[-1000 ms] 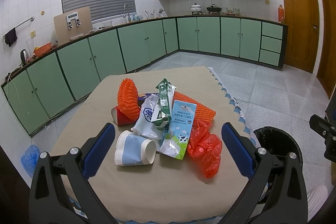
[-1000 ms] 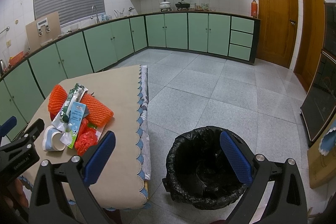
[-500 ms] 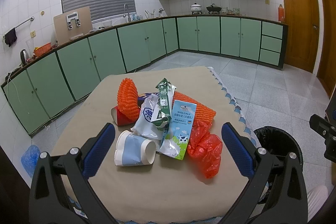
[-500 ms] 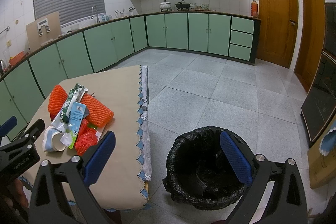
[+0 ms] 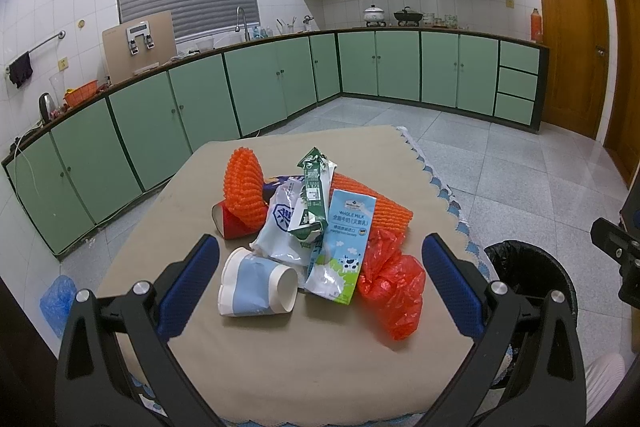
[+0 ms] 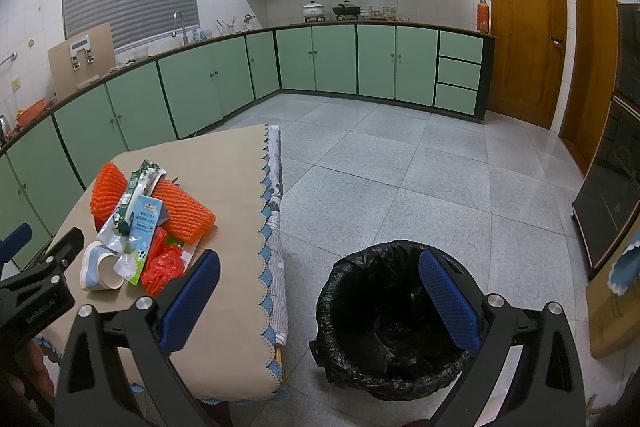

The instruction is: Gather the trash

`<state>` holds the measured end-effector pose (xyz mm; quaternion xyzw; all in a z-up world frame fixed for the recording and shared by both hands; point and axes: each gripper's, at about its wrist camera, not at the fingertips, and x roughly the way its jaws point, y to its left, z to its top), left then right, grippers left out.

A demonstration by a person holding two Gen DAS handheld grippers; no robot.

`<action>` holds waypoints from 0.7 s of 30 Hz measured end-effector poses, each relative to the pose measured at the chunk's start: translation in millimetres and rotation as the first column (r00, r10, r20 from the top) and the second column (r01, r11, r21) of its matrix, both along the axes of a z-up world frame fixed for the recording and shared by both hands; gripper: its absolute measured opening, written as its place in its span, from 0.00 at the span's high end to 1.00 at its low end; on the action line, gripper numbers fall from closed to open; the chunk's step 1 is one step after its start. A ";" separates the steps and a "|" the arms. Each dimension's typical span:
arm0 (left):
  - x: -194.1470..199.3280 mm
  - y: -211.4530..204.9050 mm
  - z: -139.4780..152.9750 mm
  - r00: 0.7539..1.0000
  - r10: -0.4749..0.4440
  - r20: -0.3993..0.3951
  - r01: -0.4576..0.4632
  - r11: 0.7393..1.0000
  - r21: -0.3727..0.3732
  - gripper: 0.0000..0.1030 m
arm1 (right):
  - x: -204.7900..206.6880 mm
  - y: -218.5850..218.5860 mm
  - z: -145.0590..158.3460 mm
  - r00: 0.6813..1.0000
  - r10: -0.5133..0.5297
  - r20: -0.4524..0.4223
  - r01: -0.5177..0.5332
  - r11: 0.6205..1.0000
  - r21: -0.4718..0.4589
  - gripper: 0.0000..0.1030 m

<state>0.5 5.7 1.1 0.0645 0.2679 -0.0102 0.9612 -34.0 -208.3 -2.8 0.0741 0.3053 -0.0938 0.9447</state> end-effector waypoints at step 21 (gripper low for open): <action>12.6 42.8 -2.3 0.998 0.070 -0.008 -0.070 0.997 -0.013 0.05 | 14.2 18.9 -7.2 0.999 0.034 0.008 -0.034 0.999 0.010 0.06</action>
